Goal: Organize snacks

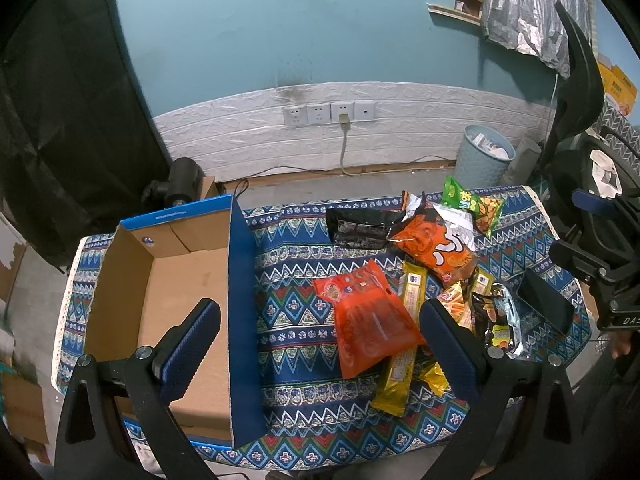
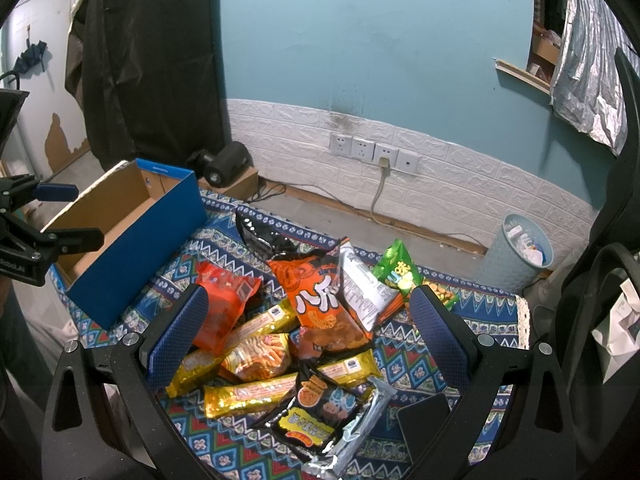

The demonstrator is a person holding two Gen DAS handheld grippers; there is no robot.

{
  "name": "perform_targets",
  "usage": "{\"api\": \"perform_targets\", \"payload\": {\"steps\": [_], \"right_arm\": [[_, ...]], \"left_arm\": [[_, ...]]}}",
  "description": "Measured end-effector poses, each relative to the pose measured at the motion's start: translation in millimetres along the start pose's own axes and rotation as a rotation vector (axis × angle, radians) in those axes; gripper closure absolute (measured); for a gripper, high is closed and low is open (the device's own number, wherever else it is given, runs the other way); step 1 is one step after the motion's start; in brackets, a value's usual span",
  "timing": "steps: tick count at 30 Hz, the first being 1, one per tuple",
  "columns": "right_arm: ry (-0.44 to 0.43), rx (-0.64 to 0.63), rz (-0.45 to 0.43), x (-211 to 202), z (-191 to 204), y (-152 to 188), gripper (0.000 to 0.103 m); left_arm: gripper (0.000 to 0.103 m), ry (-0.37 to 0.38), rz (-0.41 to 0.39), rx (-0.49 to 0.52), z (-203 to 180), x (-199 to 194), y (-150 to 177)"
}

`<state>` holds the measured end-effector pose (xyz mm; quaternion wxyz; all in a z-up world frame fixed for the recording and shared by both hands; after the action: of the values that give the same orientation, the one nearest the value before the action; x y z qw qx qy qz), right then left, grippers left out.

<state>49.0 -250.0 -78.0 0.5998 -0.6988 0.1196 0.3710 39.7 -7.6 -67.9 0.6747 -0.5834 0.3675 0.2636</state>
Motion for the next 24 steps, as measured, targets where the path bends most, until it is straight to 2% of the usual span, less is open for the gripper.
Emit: {"api": "perform_targets", "payload": {"steps": [24], "right_arm": [[0.016,-0.003,0.015,2.2,-4.4,7.6,0.004]], "left_arm": [[0.002,0.007,0.024,-0.004,1.1,8.4,2.0]]}}
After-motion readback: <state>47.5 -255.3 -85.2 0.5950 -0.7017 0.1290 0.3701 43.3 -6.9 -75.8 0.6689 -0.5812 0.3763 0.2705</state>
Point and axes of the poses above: each gripper's, at about its wrist camera, not at the fingertips, and x roughly the way its jaws point, z to its left, y to its underside, the point moved 7 cm from there along x, roughly the way its jaws point, and after that the axes turned 1 degree about z, right-handed, at the moved point
